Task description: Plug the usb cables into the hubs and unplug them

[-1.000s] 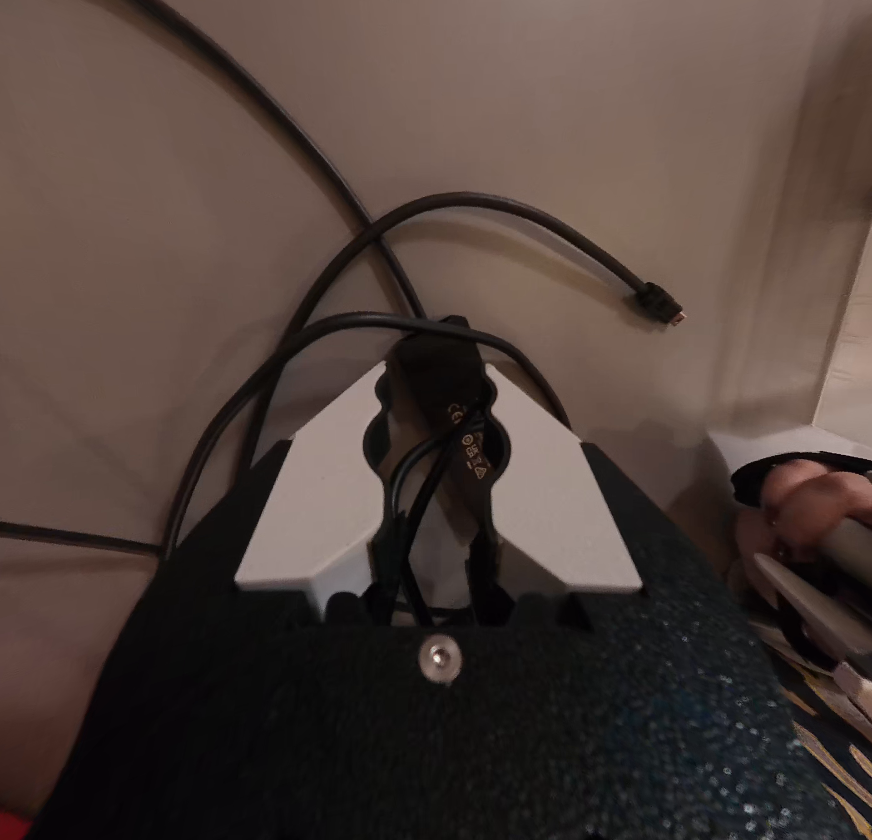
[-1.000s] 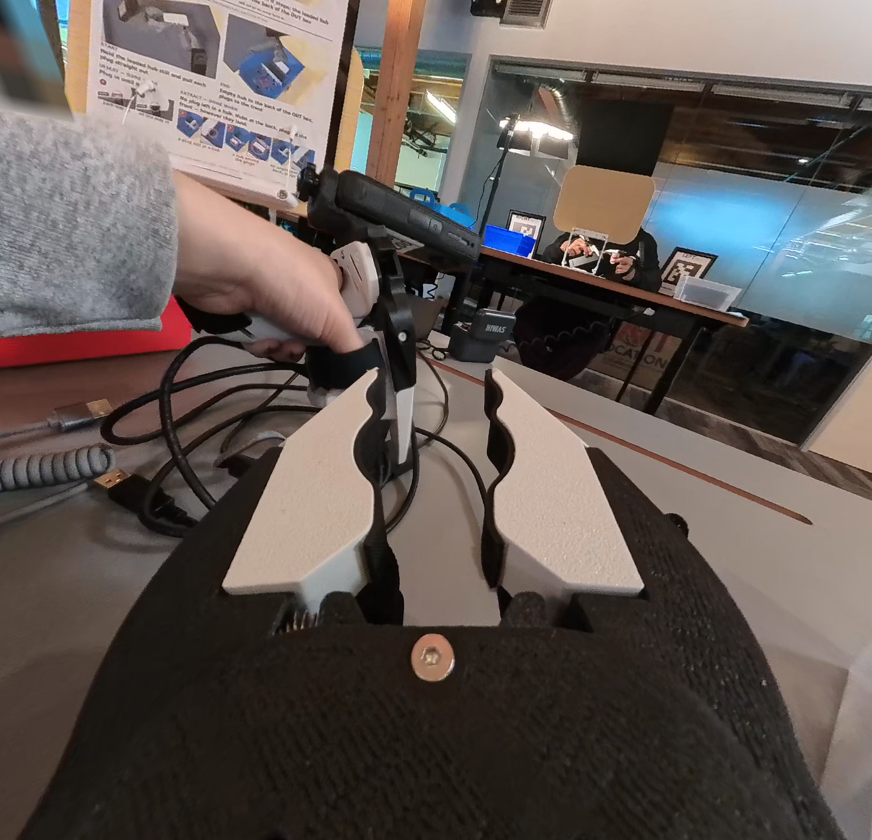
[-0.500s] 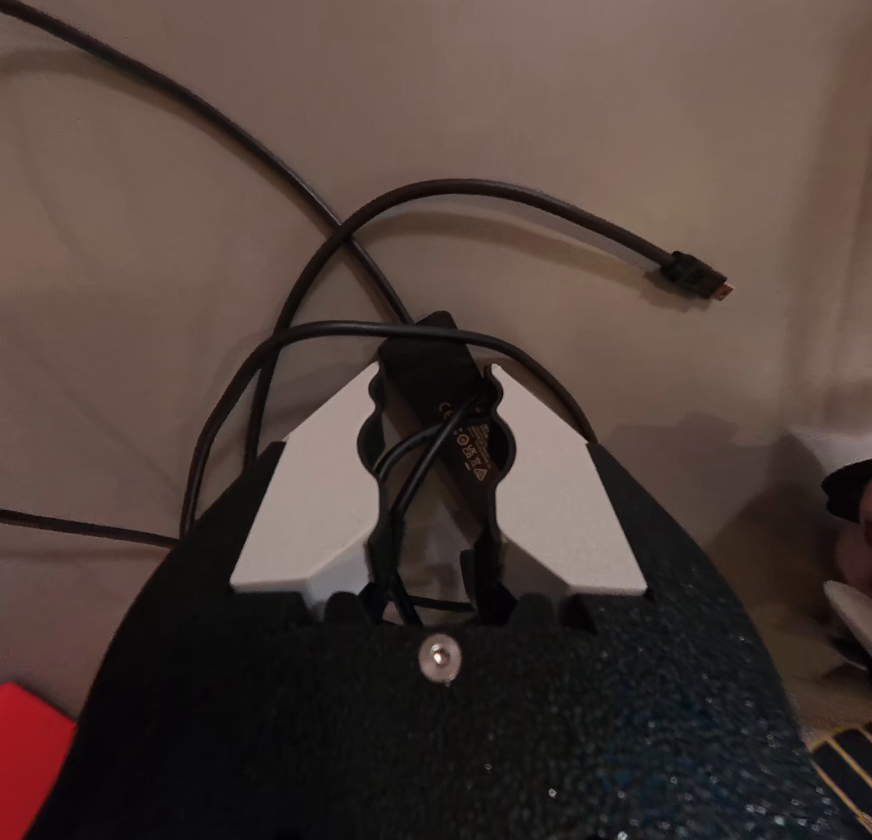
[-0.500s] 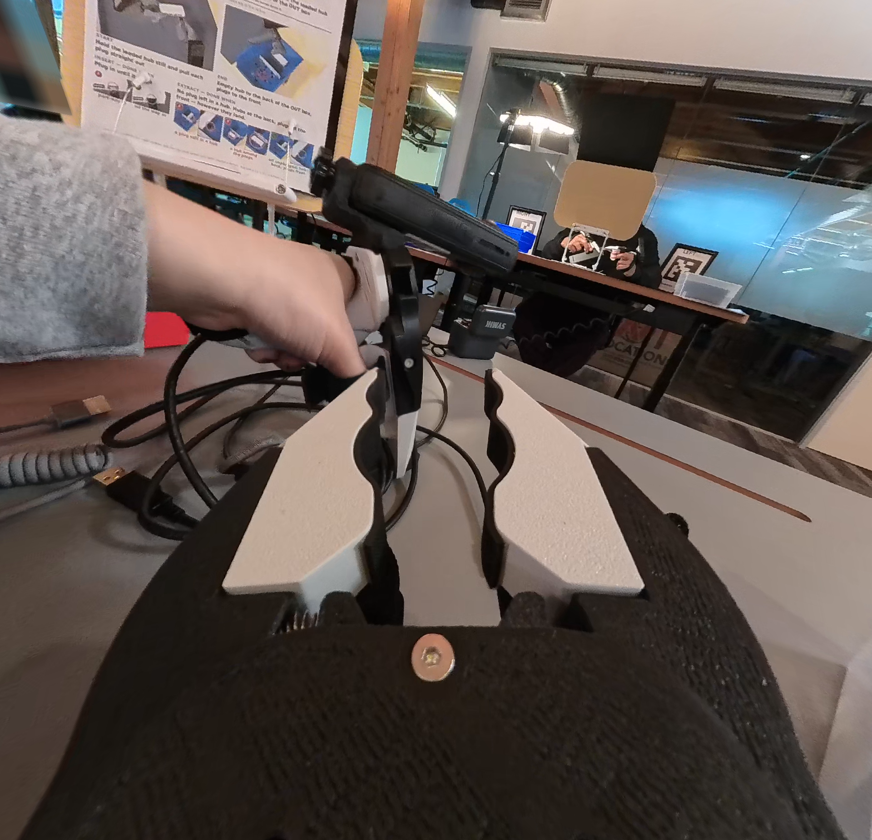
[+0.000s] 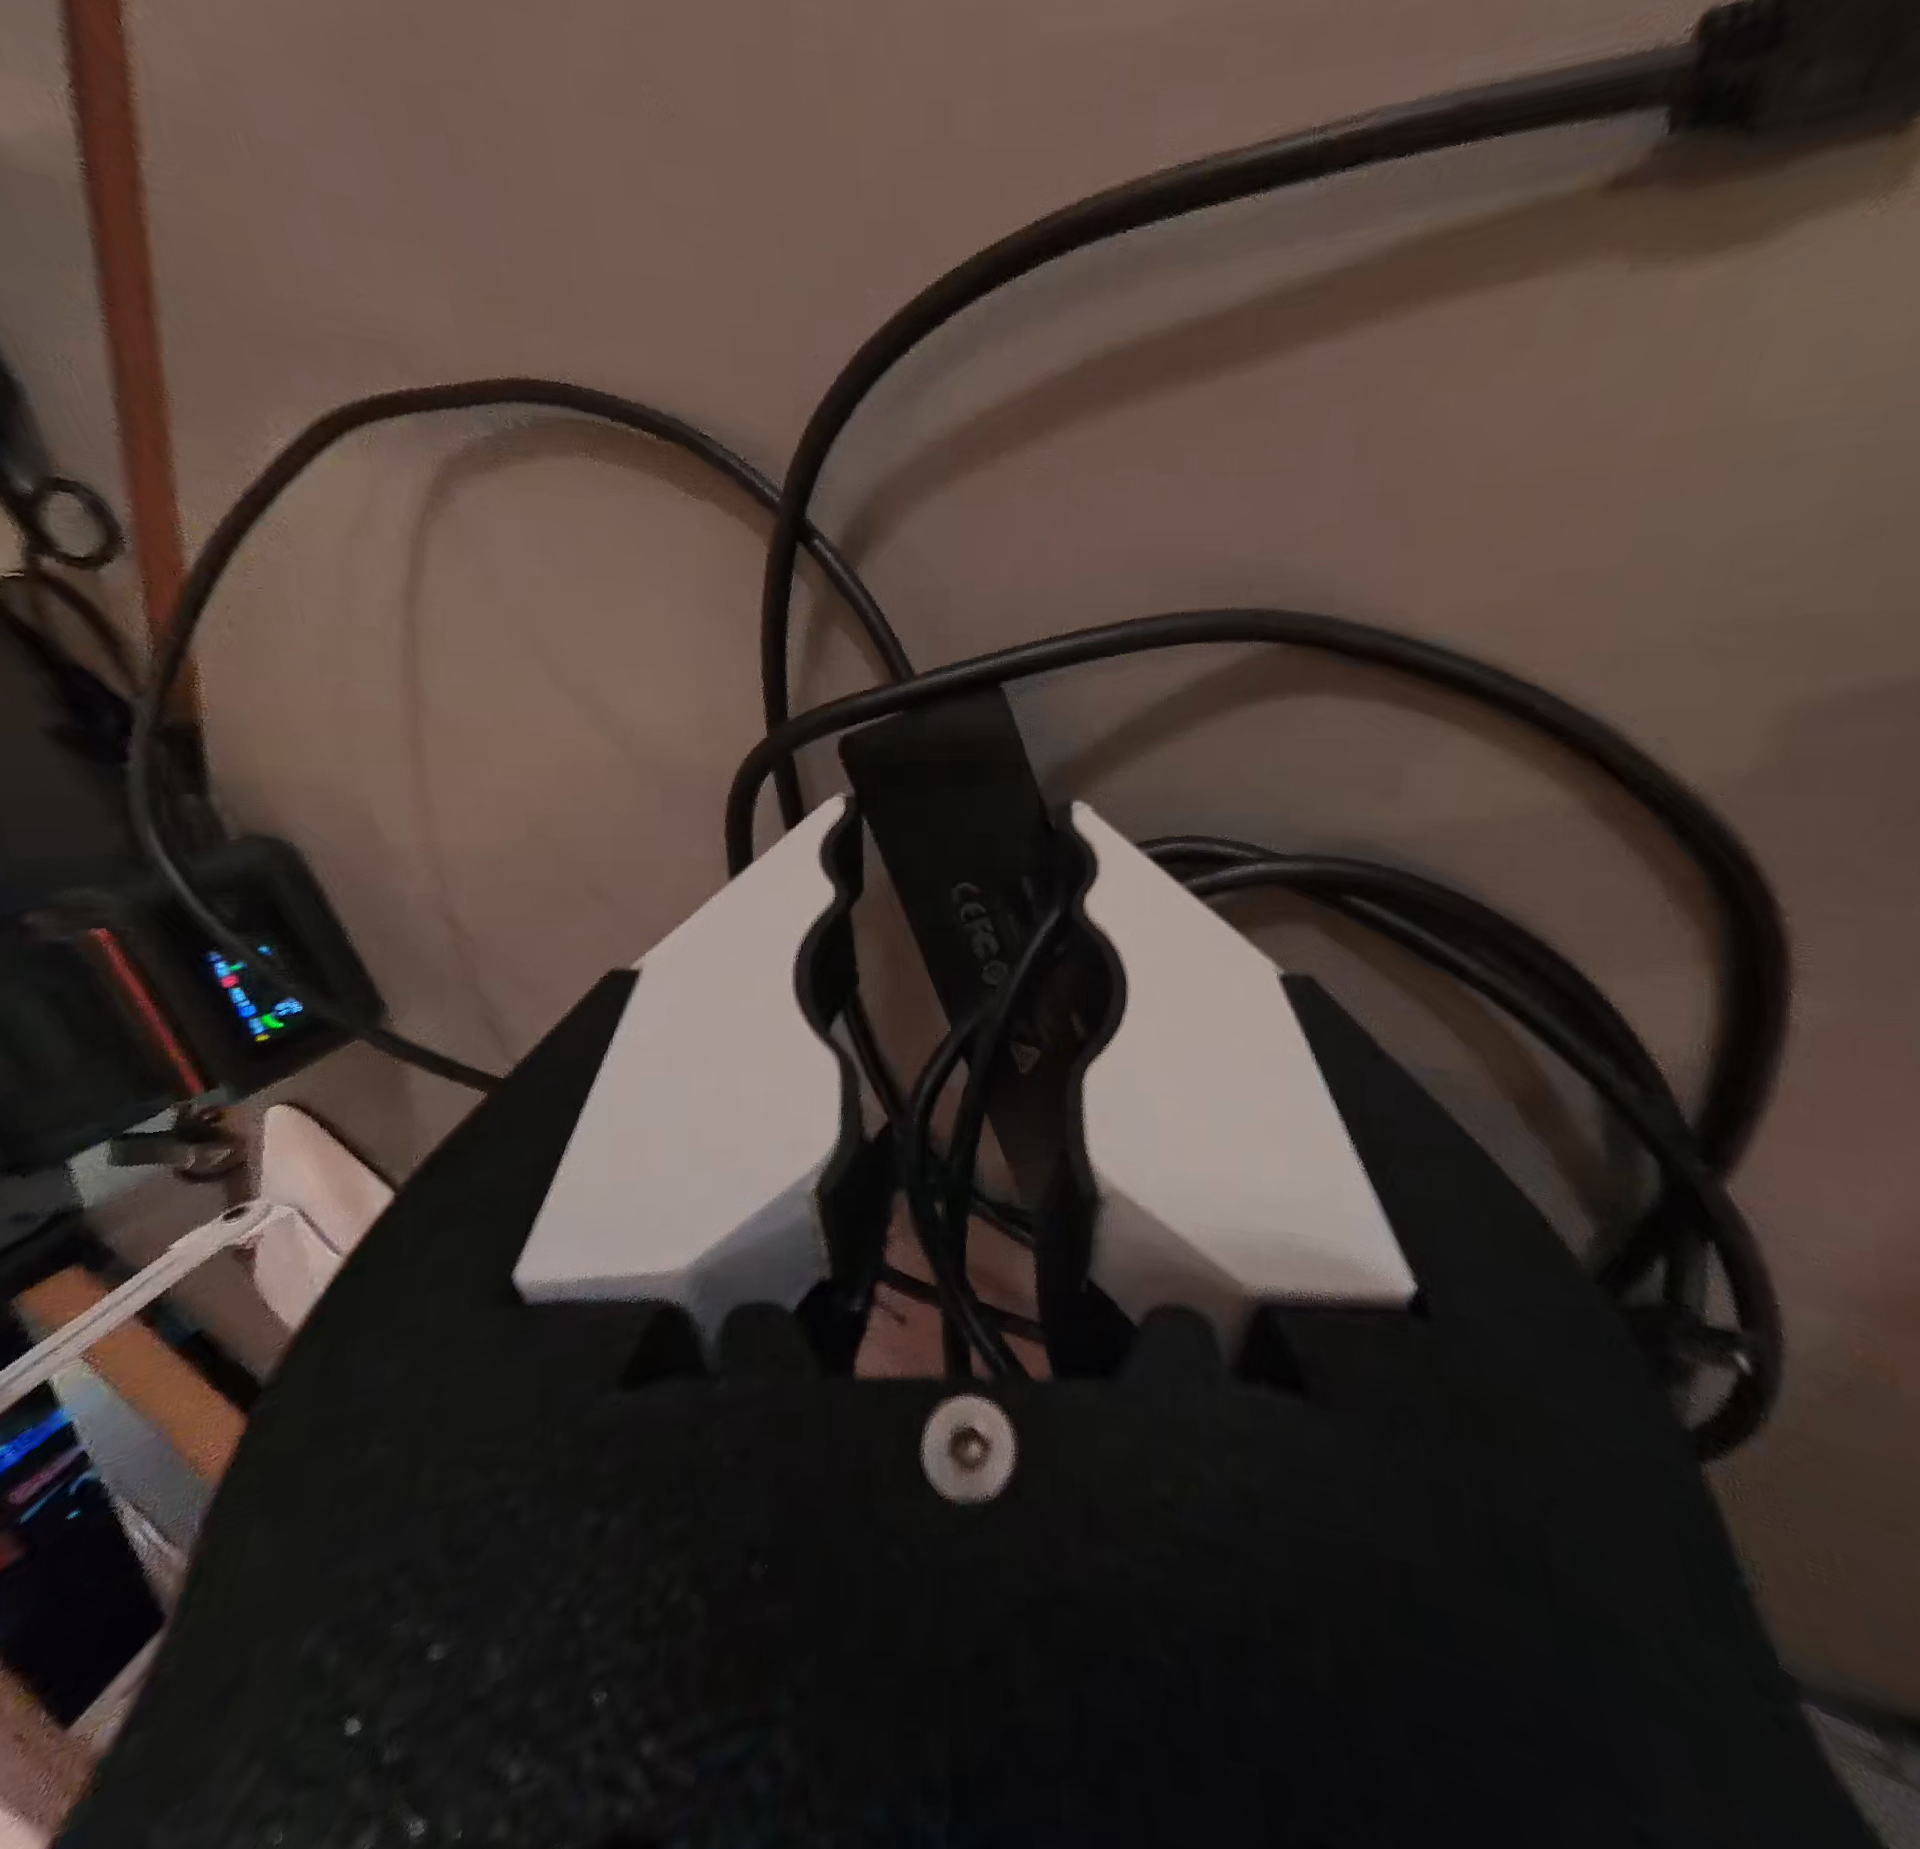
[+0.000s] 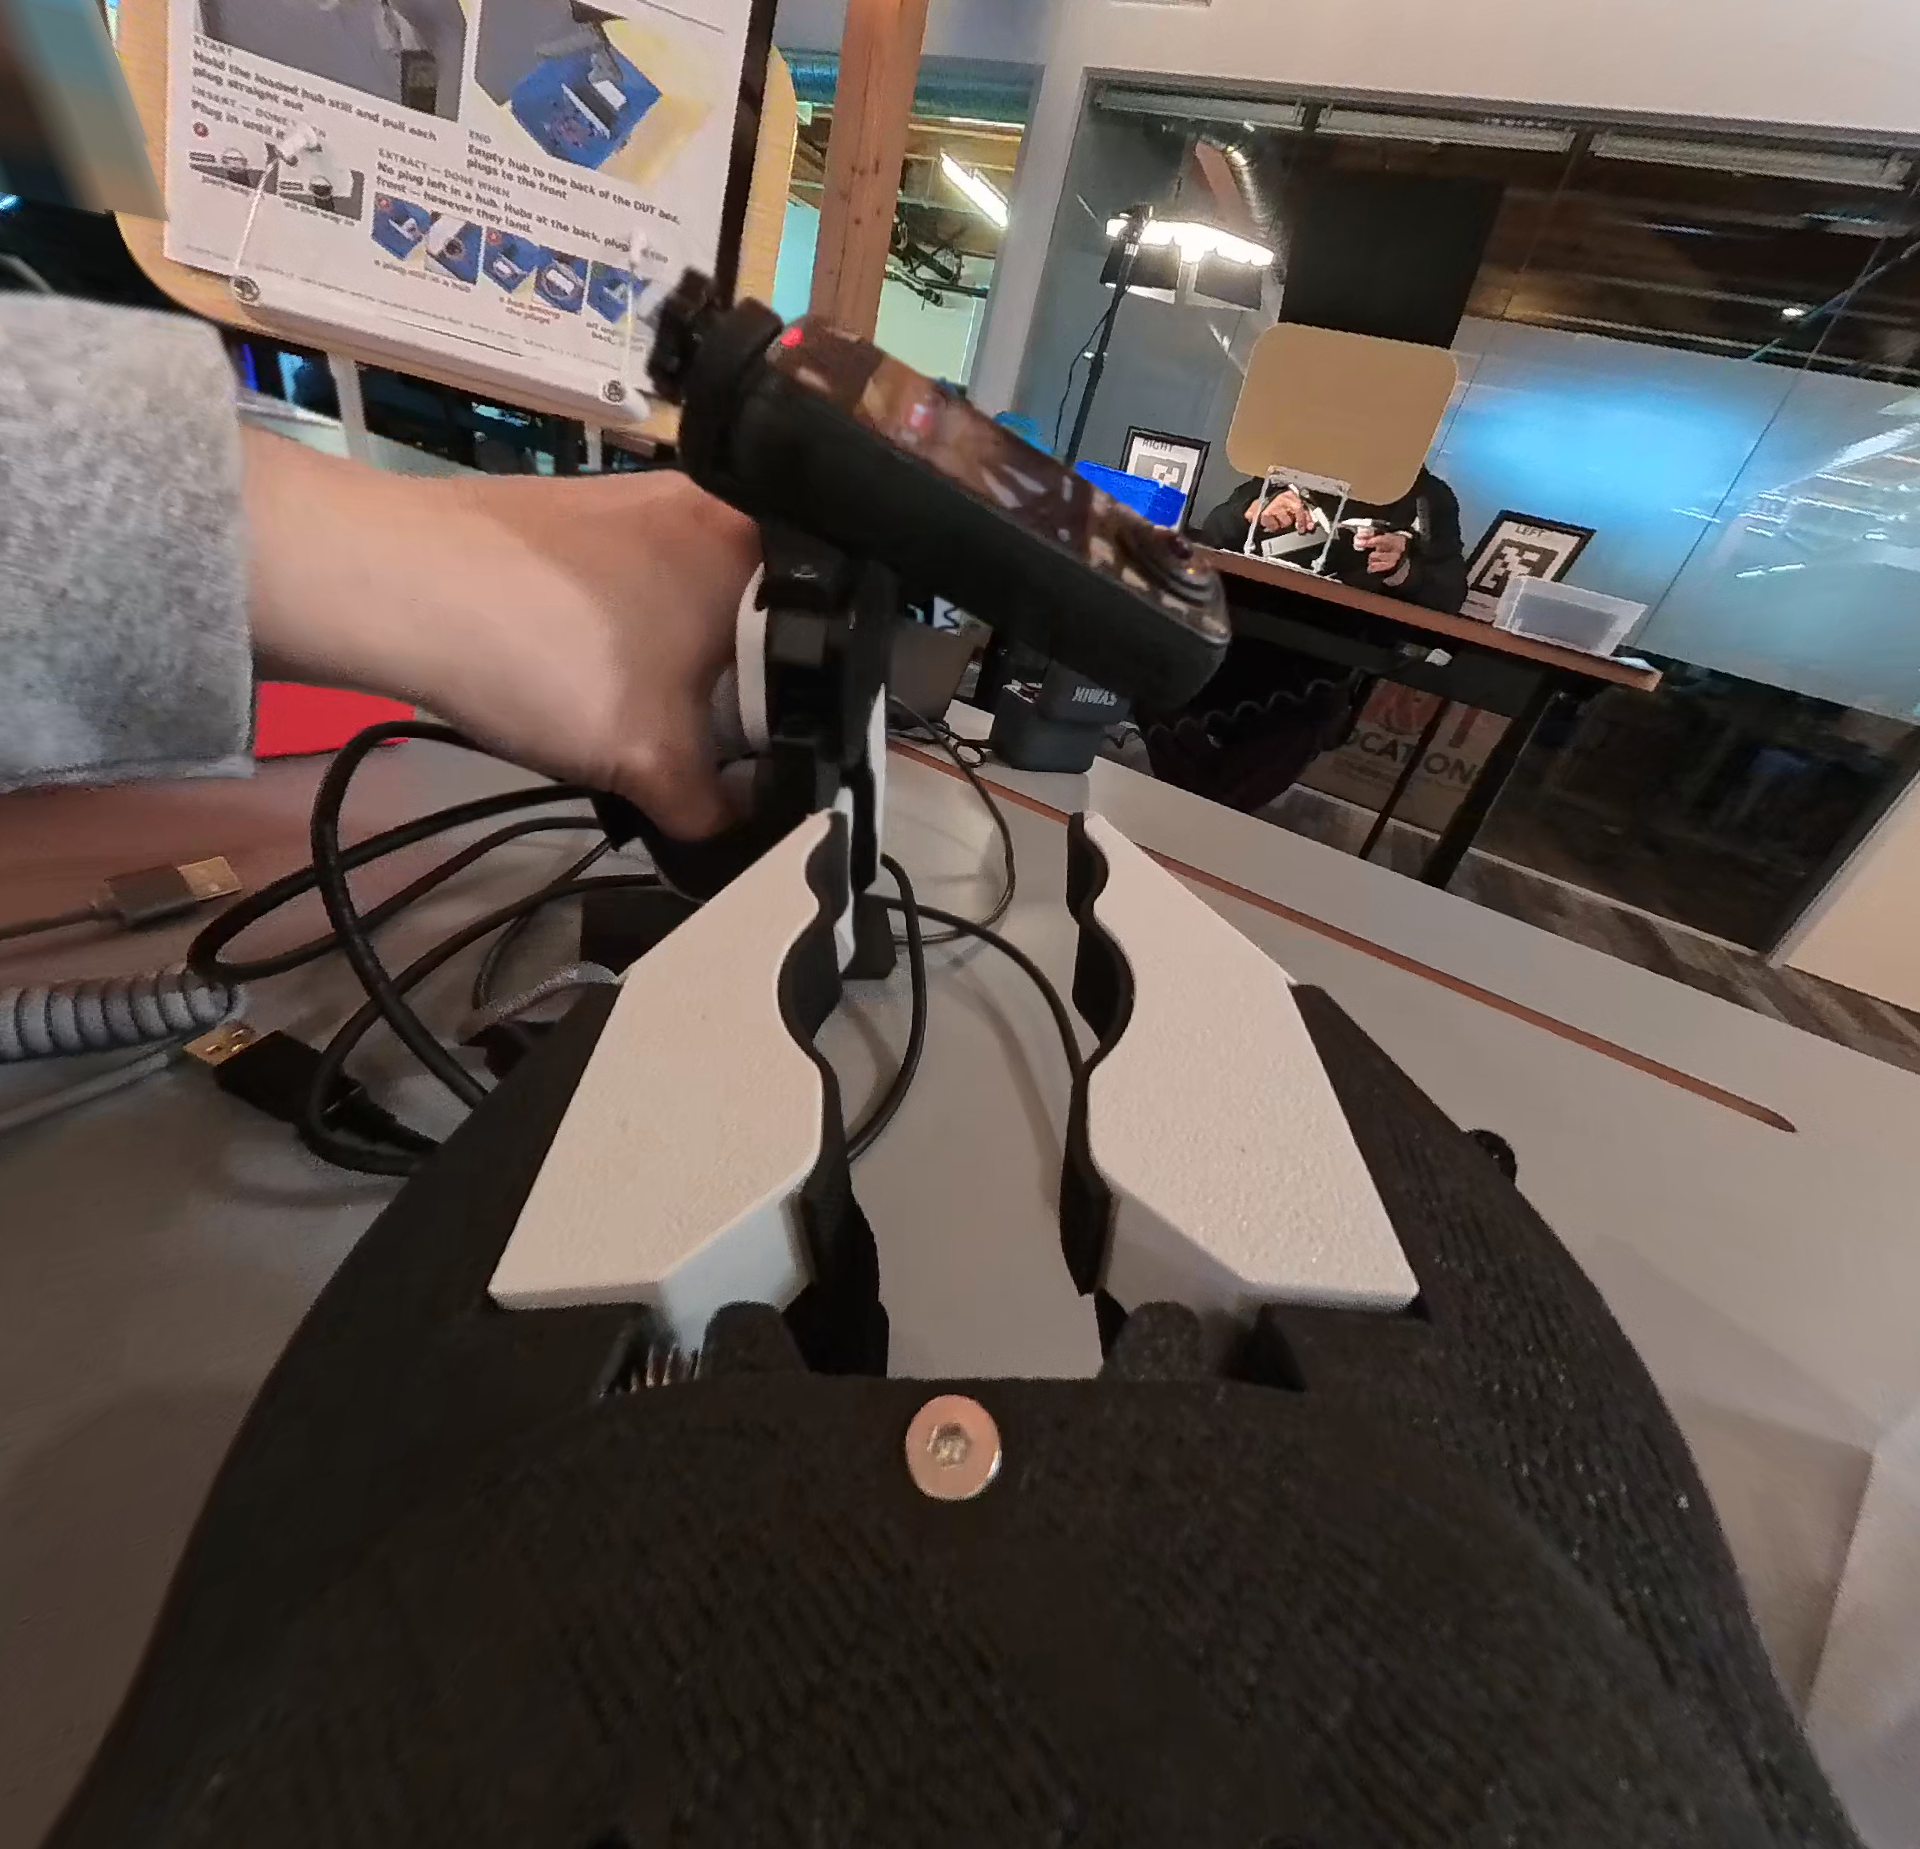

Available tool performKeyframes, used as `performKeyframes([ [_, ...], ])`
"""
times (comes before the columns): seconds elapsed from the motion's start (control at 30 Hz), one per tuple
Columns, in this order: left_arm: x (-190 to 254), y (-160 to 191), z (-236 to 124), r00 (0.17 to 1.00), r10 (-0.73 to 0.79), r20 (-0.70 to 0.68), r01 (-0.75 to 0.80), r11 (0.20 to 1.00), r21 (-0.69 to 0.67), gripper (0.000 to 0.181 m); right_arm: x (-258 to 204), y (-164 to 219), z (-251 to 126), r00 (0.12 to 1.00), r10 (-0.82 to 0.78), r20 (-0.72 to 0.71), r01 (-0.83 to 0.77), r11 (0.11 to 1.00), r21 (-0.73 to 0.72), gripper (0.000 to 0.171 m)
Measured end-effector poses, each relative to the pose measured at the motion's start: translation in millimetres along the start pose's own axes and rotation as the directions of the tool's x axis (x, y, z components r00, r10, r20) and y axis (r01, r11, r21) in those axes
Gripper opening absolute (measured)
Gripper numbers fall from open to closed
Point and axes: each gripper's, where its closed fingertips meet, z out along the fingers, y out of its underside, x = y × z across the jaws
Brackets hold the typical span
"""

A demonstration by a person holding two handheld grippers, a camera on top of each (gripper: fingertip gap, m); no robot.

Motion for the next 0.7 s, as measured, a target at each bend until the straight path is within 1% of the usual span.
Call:
performKeyframes([
  [0.03,-1,0,0,1.0,-0.006,0.018,0.005,1.0,0.016,0.033,0,0,0,1.0,0.002,0.0,-0.002,1.0,-0.002,0.041],
  [0.07,1,-2,-1,1.0,-0.016,0.015,0.015,0.999,0.038,0.02,0,1,0,1.0,0.004,0.0,-0.004,1.0,-0.005,0.041],
  [0.1,1,-4,-4,0.999,-0.03,0.024,0.029,0.997,0.069,0.023,1,2,0,1.0,0.005,-0.002,-0.005,1.0,-0.008,0.041],
  [0.2,-10,-7,-19,0.987,-0.098,0.128,0.076,0.983,0.165,0.031,1,1,-1,1.0,0.008,-0.003,-0.008,1.0,-0.005,0.041],
  [0.3,-14,-8,-39,0.964,-0.187,0.191,0.133,0.955,0.265,0.054,0,1,-1,1.0,0.007,0.001,-0.007,1.0,-0.006,0.041],
  [0.37,-11,-5,-54,0.945,-0.254,0.207,0.175,0.926,0.335,0.07,-1,0,-2,1.0,0.005,0.005,-0.005,1.0,-0.002,0.041],
  [0.43,-3,-1,-68,0.933,-0.304,0.19,0.207,0.889,0.408,0.07,-1,-4,-3,1.0,0.002,0.008,-0.002,1.0,0.01,0.041],
  [0.53,8,10,-92,0.909,-0.397,0.125,0.277,0.801,0.531,0.069,-1,-4,-4,1.0,0.005,0.01,-0.006,1.0,0.012,0.042],
  [0.6,9,23,-109,0.88,-0.47,0.061,0.336,0.71,0.619,0.067,1,-5,-5,1.0,0.016,0.008,-0.016,1.0,0.017,0.042],
  [0.7,8,47,-133,0.846,-0.531,-0.051,0.405,0.576,0.71,0.067,4,-5,-6,0.999,0.034,0.006,-0.034,0.999,0.02,0.042],
])
